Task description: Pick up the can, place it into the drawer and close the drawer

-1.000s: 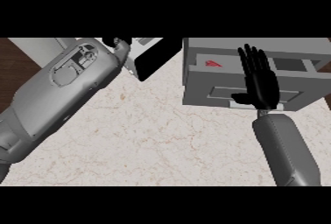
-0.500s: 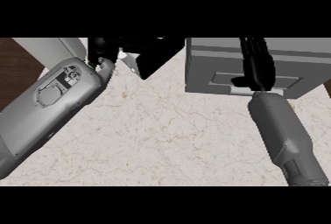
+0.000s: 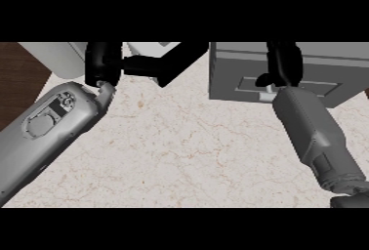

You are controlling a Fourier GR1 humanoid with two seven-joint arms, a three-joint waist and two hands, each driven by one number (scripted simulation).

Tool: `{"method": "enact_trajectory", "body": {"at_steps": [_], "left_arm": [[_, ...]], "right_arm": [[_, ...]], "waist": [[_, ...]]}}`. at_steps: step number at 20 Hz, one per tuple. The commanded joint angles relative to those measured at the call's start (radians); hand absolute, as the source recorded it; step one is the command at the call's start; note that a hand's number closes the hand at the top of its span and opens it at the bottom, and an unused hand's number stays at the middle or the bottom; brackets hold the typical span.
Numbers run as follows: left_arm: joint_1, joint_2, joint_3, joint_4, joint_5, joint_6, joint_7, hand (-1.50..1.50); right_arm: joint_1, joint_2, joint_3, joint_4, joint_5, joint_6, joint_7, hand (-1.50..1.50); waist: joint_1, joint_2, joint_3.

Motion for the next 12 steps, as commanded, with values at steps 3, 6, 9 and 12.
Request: {"method": "enact_trajectory", "body": {"at_steps": [3, 6, 9, 12], "left_arm": [[0.052, 0.041, 0.023, -0.046, -0.007, -0.027, 0.009, -1.5], [0.06, 0.021, 0.0, -0.087, -0.034, 0.011, 0.019, -1.5], [0.114, 0.045, 0.015, -0.099, -0.034, -0.023, -0.02, -1.5], [0.111, 0.031, 0.018, -0.123, -0.038, -0.01, -0.019, -1.5]], "right_arm": [[-0.105, 0.002, -0.036, 0.097, -0.021, -0.016, -0.018, -1.5], [-0.173, -0.024, -0.048, 0.118, -0.022, 0.026, 0.006, -1.5], [-0.153, -0.015, -0.063, 0.145, -0.043, 0.026, -0.057, -1.5], [-0.18, 0.012, -0.115, 0.122, -0.103, 0.02, -0.083, -1.5]], "waist": [[0.009, 0.01, 0.005], [0.021, 0.011, 0.006], [0.022, 0.017, 0.006], [0.028, 0.017, 0.007]]}}
